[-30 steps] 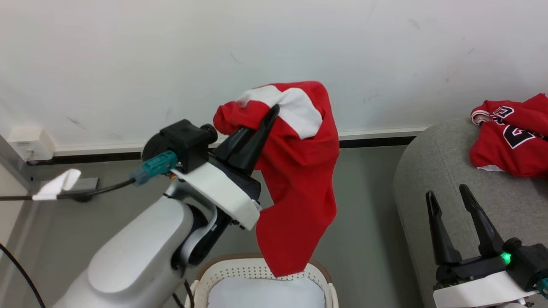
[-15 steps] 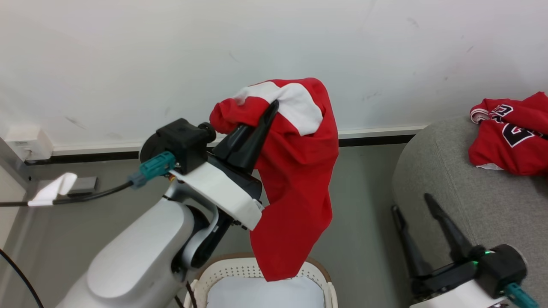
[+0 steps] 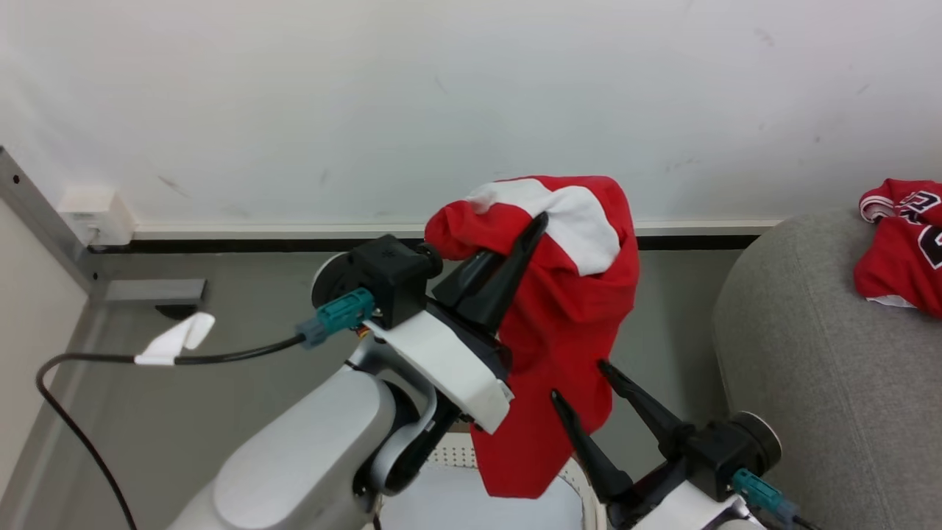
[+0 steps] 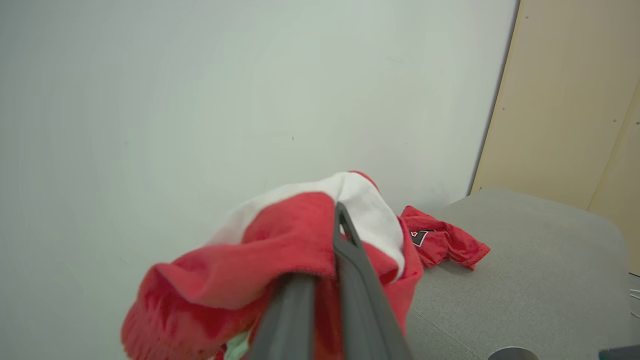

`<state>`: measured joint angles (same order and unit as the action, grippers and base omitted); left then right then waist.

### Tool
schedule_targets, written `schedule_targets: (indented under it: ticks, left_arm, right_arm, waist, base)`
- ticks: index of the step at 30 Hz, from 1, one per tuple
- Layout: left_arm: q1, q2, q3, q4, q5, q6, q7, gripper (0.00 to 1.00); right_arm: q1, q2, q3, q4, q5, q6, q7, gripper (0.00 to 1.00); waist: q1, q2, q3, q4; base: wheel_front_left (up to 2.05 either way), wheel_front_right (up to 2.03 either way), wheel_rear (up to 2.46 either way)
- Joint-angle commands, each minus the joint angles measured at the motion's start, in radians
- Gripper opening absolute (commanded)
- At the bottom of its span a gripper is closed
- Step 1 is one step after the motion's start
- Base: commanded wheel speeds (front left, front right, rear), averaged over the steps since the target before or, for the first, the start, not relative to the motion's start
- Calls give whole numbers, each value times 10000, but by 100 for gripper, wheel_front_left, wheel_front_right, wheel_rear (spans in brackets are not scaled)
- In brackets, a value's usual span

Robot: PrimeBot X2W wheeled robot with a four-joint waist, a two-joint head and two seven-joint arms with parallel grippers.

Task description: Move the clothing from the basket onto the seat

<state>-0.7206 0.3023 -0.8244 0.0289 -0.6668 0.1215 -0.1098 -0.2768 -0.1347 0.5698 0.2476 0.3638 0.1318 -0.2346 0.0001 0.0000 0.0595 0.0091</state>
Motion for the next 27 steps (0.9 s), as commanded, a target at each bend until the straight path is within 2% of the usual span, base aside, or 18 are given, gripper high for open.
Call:
schedule_targets:
  ticks: [1,12,20,21,22,23,27]
  left_arm:
    - [-71,-17,-22,8,91,-50,-21,0]
    - [336,-637,-873,-185,1,-283,155,0]
    - [673,-676,-1213,-463,-130,-286,321,0]
    - [708,-656,-1218,-478,-152,-265,335,0]
    - [734,-637,-1208,-491,-181,-239,338,0]
    - [763,-625,-1181,-496,-210,-218,323,0]
    - [845,-528,-1050,-379,-315,-171,214,0]
  right_arm:
    - [-173,46,-4,153,7,-22,-20,100]
    - [-912,589,-353,1854,-251,-22,-228,100]
    - [-1058,663,-727,2488,-334,-22,-302,98]
    - [-1064,669,-753,2503,-338,-22,-306,55]
    - [-1073,678,-776,2484,-348,-22,-309,18]
    - [-1069,685,-791,2454,-353,-22,-310,0]
    - [-998,676,-756,2304,-340,-22,-307,0]
  waist:
    - [-1,0,12,106]
    - [-1,0,-306,988]
    - [-1,0,-607,1395]
    - [-1,0,-623,1417]
    - [-1,0,-636,1435]
    - [-1,0,-644,1447]
    - [-1,0,-631,1432]
  base:
    - [0,0,0]
    - [0,0,0]
    - [0,0,0]
    - [0,0,0]
    - [0,0,0]
    - [0,0,0]
    - [0,0,0]
